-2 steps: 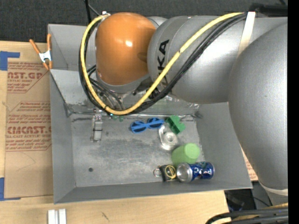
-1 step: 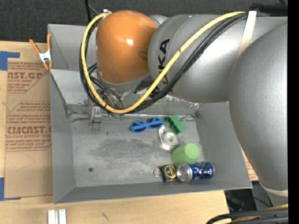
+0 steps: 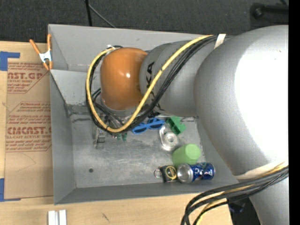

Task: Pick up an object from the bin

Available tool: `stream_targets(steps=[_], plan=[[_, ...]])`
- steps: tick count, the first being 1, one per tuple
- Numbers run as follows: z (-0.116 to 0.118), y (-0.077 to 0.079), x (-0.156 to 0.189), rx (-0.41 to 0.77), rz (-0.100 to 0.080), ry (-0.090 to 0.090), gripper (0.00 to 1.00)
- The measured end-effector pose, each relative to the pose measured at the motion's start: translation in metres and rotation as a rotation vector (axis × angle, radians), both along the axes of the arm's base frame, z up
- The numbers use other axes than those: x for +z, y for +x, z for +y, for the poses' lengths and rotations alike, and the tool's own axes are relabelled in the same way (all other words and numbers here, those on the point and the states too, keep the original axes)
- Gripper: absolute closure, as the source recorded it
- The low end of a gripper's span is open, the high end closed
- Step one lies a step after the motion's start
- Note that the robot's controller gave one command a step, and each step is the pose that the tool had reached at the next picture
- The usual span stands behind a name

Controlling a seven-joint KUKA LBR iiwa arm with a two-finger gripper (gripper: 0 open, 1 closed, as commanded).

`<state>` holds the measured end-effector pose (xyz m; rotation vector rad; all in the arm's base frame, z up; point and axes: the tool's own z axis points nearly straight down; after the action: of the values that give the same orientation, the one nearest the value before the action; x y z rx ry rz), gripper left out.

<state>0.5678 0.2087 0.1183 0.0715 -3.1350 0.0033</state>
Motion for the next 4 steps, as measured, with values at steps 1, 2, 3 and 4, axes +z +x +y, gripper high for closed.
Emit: stream_targets(steps=[1,2,3,4], plan=[[0.01,-0.017,-0.005,0.001,-0.004,0.004,1.0],[-0.056,-0.033,0.002,0.01,-0.005,-0.001,1.0],[-0.007,-0.007,0.014,0.277,-0.01,0.005,1.0],[0.03,-0.027,-0.003,0.328,-0.005,0.006,1.0]])
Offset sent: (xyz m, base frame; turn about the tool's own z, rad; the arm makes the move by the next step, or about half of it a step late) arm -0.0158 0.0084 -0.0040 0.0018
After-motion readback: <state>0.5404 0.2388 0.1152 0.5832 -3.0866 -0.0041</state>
